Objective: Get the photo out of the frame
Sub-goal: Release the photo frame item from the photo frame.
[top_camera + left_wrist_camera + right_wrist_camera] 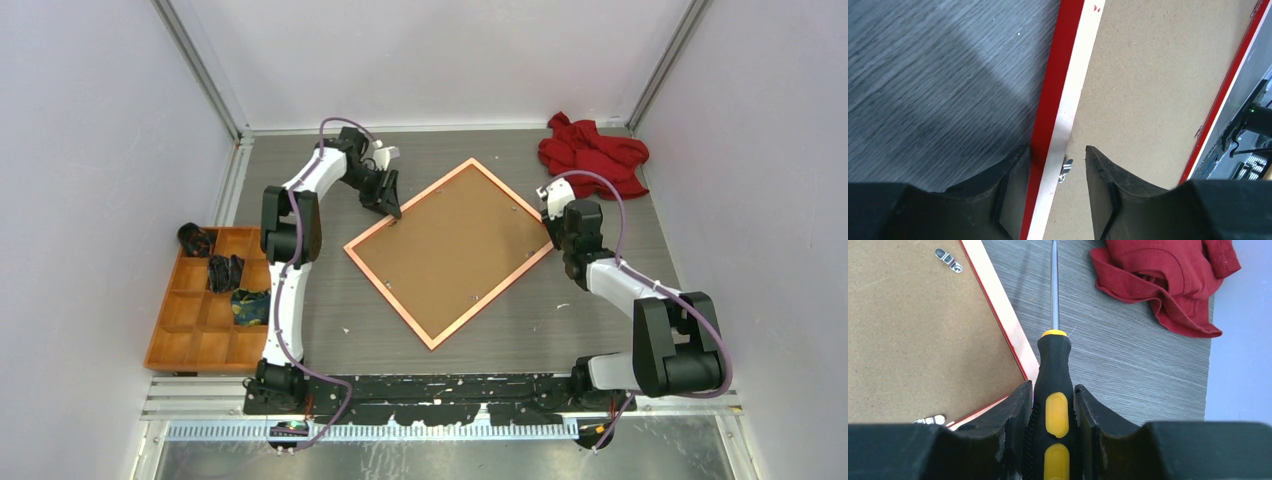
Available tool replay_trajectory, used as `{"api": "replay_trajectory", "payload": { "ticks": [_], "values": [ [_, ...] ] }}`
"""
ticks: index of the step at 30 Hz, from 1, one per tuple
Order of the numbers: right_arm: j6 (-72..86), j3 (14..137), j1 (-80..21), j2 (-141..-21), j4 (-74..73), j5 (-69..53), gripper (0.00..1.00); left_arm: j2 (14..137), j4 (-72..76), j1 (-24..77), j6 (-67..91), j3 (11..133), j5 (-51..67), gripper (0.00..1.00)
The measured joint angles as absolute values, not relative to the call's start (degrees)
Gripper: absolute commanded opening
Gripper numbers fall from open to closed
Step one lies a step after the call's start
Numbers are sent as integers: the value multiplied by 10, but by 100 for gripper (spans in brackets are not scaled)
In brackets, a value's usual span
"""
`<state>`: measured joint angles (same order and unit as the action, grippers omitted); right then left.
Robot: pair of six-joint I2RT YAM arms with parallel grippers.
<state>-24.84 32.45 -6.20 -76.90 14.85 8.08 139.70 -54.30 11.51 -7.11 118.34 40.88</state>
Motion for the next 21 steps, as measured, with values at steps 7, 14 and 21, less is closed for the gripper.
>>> {"api": "replay_trajectory", "payload": {
  "ticks": [7, 14, 21],
  "values": [
    [-237, 327, -51, -769, 145, 81, 1, 1396, -544, 115, -64, 1183, 419, 55],
    [-235, 337, -50, -775, 143, 83, 1, 1368, -507, 115, -65, 1137, 423, 61],
    [-233, 348, -50, -798, 137, 90, 1, 1350, -494, 115, -71, 1115, 414, 73]
  ]
}}
